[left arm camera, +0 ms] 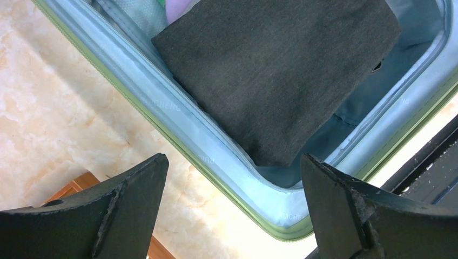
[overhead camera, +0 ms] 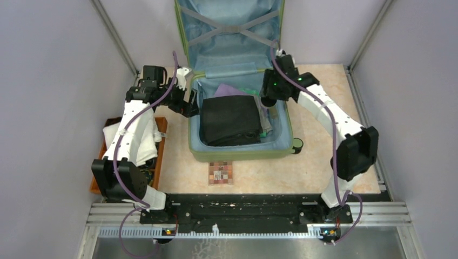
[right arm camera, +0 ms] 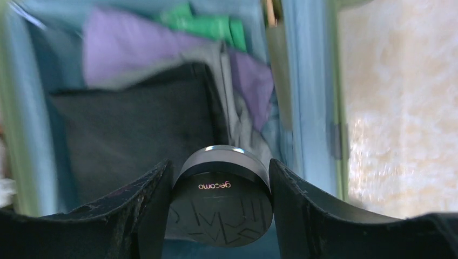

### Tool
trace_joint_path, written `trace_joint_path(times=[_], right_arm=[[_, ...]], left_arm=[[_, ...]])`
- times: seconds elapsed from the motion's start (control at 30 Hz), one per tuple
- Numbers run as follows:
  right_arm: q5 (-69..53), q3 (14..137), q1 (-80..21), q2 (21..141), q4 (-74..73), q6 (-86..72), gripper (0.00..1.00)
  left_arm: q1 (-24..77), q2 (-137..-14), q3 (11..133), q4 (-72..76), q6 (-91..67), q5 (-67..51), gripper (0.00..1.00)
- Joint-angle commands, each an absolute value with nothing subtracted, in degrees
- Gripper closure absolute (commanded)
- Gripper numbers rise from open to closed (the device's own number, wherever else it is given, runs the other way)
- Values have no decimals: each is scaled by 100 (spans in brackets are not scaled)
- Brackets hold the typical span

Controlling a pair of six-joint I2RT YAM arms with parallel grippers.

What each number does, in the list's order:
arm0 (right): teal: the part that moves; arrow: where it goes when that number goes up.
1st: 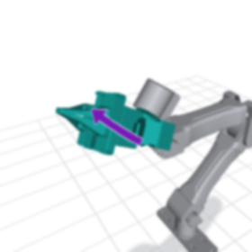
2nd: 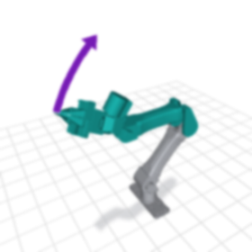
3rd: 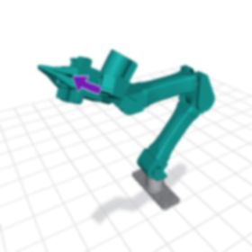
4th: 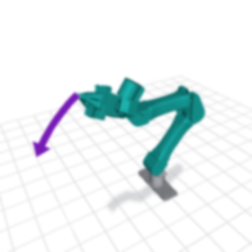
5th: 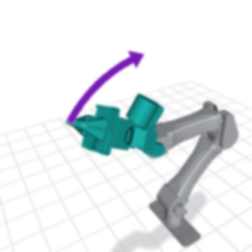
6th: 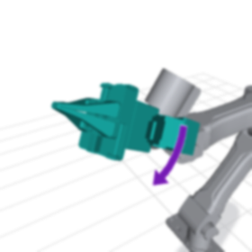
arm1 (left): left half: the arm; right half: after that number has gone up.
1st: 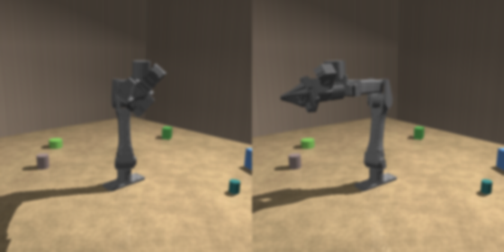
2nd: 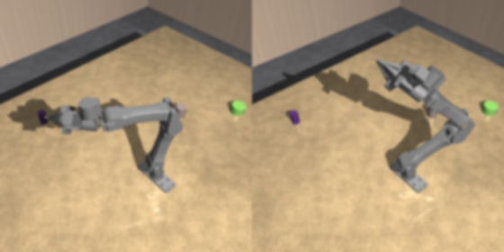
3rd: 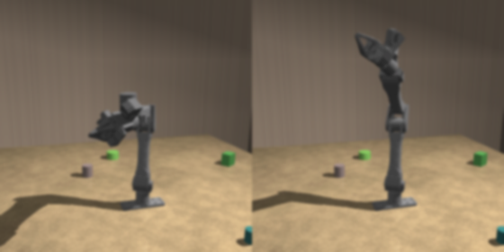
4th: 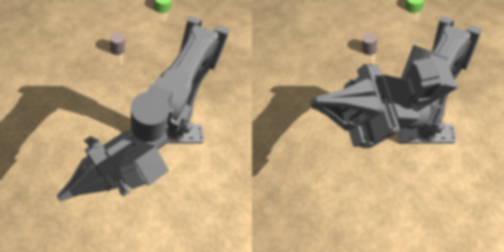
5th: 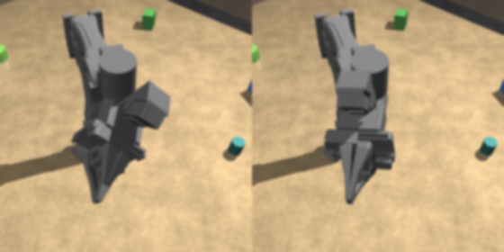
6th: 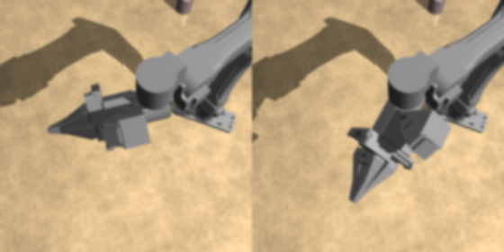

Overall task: Pack the luggage
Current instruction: Place the makeup in the luggage.

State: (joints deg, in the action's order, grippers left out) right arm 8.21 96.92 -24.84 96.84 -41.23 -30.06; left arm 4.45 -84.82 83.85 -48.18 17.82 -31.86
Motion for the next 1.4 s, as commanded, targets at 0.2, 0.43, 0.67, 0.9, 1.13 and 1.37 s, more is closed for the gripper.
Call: trace_joint_path(times=[0.2,0.43,0.67,0.9,1.13,1.37], right_arm=[[1181,8771,-2794,9947,-4384,-2887,76],[1087,8713,-2793,10286,-4351,-2745,67],[1078,8557,-2789,10664,-4093,-2785,66],[1419,8478,-2795,10677,-4121,-2899,55],[2022,8666,-3058,10340,-4375,-2798,10],[2574,8901,-3864,9359,-4646,-2855,1]], left_arm=[[396,-8235,8323,-4737,1836,-3176,2],[396,-8255,8307,-4726,1776,-3223,2],[396,-8237,8294,-4729,1786,-3160,2],[396,-8235,8271,-4724,1809,-3129,2],[395,-8250,8262,-4722,1779,-3189,2],[213,-8209,8457,-5209,2072,-3272,2]])
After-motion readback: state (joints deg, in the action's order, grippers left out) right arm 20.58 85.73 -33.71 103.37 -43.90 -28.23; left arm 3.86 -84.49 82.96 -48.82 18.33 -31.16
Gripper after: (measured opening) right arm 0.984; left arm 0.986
